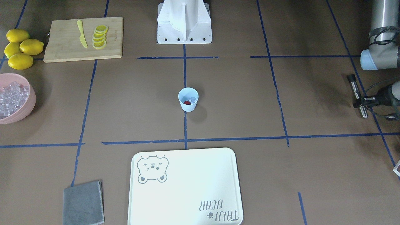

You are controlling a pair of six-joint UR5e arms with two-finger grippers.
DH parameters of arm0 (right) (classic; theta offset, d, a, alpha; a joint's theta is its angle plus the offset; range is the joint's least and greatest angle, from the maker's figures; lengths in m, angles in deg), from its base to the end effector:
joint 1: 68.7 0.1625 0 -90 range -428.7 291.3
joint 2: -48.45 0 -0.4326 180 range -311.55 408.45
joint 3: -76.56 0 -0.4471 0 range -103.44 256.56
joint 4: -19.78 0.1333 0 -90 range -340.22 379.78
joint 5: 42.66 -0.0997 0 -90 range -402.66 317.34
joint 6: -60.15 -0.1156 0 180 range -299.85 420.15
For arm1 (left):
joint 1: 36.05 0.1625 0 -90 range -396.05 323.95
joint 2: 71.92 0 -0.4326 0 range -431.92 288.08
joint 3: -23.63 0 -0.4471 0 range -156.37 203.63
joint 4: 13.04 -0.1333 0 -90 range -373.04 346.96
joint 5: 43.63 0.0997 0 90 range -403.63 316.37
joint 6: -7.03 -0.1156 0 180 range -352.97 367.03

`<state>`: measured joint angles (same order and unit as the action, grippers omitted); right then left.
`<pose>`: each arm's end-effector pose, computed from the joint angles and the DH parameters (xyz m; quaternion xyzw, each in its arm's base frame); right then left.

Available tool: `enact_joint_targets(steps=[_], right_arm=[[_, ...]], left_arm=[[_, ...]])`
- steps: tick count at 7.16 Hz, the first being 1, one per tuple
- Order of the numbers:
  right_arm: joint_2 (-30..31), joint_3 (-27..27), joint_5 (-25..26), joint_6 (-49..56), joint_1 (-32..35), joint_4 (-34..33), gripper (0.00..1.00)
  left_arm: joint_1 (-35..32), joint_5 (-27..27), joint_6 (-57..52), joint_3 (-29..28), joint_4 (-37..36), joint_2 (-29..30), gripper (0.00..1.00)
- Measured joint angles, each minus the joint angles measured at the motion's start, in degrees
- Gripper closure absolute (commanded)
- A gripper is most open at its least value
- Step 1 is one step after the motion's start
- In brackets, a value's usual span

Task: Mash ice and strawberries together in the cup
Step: 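Lift the metal muddler upright with the left gripper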

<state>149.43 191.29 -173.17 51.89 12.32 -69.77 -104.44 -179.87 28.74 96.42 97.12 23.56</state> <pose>-0.0159 -0.4734 0.5417 0.0632 -0.3570 -0.0486 0.9307 0.1708 -0.5663 0.7485 -0.0817 0.3889 0.0281 0.9172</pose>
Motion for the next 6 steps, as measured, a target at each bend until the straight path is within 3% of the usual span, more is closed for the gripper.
enact_joint_targets(steps=[2, 4, 6], right_arm=[[-0.01, 0.01, -0.03, 0.00, 0.02, -0.01, 0.01], [-0.06, 0.01, -0.16, 0.00, 0.02, -0.01, 0.01], [-0.01, -0.02, -0.33, 0.06, 0.02, -0.01, 0.01]], left_arm=[[0.00, 0.09, -0.06, -0.07, 0.11, -0.03, 0.54], [0.00, 0.06, -0.07, -0.10, 0.10, -0.03, 1.00], [0.06, -0.26, 0.01, 0.10, -0.20, 0.15, 1.00]])
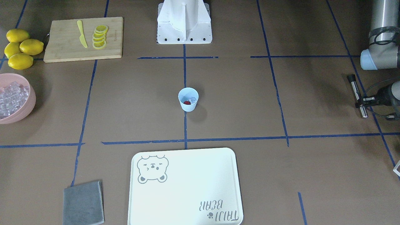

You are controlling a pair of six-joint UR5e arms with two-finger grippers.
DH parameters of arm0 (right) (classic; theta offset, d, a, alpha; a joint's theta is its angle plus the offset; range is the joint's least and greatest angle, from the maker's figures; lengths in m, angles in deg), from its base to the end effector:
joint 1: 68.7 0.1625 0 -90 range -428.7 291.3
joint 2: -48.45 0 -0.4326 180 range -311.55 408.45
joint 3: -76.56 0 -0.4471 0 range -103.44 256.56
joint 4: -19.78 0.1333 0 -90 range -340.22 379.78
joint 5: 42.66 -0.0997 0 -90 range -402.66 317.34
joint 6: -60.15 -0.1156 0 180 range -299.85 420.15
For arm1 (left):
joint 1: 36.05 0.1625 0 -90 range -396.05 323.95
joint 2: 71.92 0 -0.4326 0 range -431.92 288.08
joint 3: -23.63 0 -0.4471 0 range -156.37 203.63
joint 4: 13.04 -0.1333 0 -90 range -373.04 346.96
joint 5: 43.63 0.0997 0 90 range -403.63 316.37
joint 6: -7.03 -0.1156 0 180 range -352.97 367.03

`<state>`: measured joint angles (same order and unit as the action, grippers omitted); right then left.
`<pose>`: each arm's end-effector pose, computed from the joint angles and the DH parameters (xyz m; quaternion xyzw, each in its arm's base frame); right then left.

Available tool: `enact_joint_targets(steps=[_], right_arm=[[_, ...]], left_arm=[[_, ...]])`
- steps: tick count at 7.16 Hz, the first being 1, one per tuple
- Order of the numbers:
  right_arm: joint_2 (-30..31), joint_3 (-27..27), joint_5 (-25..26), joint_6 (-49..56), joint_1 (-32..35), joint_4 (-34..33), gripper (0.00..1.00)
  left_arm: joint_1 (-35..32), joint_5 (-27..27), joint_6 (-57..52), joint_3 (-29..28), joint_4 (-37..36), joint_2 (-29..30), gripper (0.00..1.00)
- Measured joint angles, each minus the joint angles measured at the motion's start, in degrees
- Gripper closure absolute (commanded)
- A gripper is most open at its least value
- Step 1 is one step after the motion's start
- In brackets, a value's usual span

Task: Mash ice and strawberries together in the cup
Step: 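Lift the metal muddler upright with the left gripper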

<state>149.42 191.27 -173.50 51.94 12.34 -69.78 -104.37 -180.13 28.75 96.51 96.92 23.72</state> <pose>-0.0162 -0.4733 0.5414 0.0627 -0.3596 -0.0491 0.9297 0.1724 -0.5675 0.7460 -0.0824 0.3909 0.0289 0.9163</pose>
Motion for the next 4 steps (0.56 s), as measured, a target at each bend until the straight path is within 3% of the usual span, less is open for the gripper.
enact_joint_targets(steps=[2, 4], right_arm=[[0.01, 0.03, -0.18, 0.05, 0.16, -0.06, 0.01], [-0.04, 0.27, -0.33, 0.11, 0.68, -0.08, 0.01]], left_arm=[[-0.06, -2.62, 0.07, 1.80, -0.29, 0.33, 1.00], [-0.25, -7.75, 0.34, 12.17, -0.44, -0.88, 1.00]])
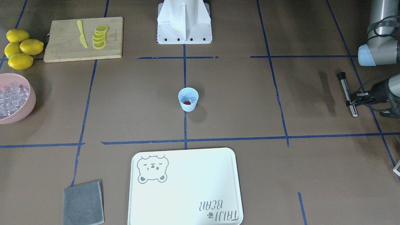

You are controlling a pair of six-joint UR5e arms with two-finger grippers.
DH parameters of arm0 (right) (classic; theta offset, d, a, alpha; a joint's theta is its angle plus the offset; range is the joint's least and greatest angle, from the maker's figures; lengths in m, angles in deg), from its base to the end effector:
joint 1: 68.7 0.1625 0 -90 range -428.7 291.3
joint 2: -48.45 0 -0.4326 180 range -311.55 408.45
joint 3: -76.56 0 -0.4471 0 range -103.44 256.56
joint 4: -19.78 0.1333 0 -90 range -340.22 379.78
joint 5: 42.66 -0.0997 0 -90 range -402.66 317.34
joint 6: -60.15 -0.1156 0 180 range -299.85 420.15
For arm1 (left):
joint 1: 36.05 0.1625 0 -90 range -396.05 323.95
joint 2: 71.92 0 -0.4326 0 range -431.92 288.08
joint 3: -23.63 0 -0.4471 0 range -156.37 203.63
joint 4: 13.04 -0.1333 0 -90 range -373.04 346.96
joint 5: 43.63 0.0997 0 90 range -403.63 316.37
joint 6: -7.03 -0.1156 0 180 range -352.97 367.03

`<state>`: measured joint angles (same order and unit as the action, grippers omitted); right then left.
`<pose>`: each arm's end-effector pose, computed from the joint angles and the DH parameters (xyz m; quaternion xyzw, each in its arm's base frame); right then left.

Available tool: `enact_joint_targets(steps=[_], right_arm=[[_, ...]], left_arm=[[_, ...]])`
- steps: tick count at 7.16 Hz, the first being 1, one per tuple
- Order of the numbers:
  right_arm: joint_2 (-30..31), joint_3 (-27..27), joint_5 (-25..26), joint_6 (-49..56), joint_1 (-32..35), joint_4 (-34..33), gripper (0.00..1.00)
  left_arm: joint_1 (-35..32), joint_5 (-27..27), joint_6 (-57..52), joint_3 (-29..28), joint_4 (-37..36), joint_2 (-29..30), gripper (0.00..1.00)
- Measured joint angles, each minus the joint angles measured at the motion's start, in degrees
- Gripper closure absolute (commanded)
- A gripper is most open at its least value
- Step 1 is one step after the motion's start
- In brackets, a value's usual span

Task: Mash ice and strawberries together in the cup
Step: 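Lift the metal muddler upright with the left gripper, then carry the muddler over the cup and lower it inside with the left gripper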

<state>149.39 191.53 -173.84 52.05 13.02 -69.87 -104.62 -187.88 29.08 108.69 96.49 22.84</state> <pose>-0.0111 -0.4732 0.5384 0.0663 -0.3620 -0.0455 0.9287 0.1823 -0.5724 0.6257 -0.0275 0.4729 0.0719 0.8778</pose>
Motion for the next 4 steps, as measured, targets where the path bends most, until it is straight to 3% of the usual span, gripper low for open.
enact_joint_targets(steps=[2, 4], right_arm=[[-0.03, 0.15, -0.04, 0.01, 0.41, 0.00, 0.01], [-0.04, 0.22, -0.05, 0.01, 0.61, 0.00, 0.01]], left_arm=[[0.97, -1.40, 1.94, 12.97, -0.16, -0.72, 1.00], [6.67, 1.35, 7.26, 23.15, -0.25, 3.06, 1.00]])
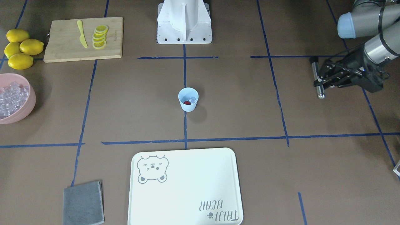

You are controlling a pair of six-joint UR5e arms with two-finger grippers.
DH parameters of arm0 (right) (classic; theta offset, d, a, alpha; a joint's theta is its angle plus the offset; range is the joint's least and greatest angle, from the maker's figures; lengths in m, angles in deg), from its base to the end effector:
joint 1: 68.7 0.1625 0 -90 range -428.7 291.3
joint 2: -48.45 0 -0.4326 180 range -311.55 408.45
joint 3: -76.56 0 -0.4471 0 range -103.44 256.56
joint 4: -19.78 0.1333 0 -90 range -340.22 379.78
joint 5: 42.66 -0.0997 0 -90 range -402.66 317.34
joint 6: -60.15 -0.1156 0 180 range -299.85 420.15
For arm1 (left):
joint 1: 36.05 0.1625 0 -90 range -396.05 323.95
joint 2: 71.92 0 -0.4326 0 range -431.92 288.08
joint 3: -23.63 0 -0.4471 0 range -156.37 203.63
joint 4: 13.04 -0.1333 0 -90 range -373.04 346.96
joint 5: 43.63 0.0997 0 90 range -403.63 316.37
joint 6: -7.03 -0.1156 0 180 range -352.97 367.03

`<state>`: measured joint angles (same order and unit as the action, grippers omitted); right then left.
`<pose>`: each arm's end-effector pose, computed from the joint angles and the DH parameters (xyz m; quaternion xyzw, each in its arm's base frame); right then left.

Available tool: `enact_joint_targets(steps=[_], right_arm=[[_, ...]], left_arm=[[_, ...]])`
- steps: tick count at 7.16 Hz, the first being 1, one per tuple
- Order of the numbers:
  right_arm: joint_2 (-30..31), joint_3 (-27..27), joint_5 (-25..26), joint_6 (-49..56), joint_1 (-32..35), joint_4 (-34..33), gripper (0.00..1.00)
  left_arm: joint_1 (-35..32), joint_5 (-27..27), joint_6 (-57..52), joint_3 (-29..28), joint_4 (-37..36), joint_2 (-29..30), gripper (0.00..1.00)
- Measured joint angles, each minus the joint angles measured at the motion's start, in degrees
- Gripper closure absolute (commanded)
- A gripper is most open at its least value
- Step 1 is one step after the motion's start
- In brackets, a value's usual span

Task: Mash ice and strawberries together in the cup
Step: 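Carry the muddler over the cup and lower it inside with the left gripper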

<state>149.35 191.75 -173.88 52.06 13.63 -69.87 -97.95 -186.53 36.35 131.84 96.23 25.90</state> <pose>-0.0061 -0.4733 0.5359 0.0703 -0.3622 -0.0414 0.9285 0.2371 -0.5313 0.3731 0.1049 0.5262 0.1627 0.8281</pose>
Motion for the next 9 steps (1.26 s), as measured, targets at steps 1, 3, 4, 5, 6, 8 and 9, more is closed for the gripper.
enact_joint_targets(steps=[1, 3, 4, 5, 6, 8, 9], right_arm=[[0.00, -0.08, 0.00, 0.00, 0.06, 0.00, 0.01], [0.00, -0.25, 0.00, 0.00, 0.11, 0.00, 0.01], [0.00, -0.25, 0.00, 0.00, 0.17, 0.00, 0.01], [0.00, -0.24, 0.00, 0.00, 0.25, 0.00, 0.01], [0.00, -0.23, 0.00, 0.00, 0.37, 0.00, 0.01], [-0.17, -0.20, 0.00, 0.00, 0.63, 0.02, 0.01], [-0.22, -0.13, 0.00, 0.00, 0.83, 0.05, 0.01]], left_arm=[[4.93, 3.57, 1.12, 4.00, -0.05, 3.20, 1.00], [13.17, 10.43, 2.84, 6.56, 0.11, 12.04, 0.99], [16.51, 16.63, 2.99, 6.69, 2.79, 15.53, 0.98], [21.14, 26.06, 3.06, 6.63, 8.45, 17.21, 0.99], [27.76, 39.40, 3.09, 5.58, 17.11, 18.15, 1.00], [36.67, 58.69, 1.48, -0.43, 35.07, 20.70, 0.99], [37.90, 63.61, -1.31, -3.65, 43.48, 21.25, 0.99]])
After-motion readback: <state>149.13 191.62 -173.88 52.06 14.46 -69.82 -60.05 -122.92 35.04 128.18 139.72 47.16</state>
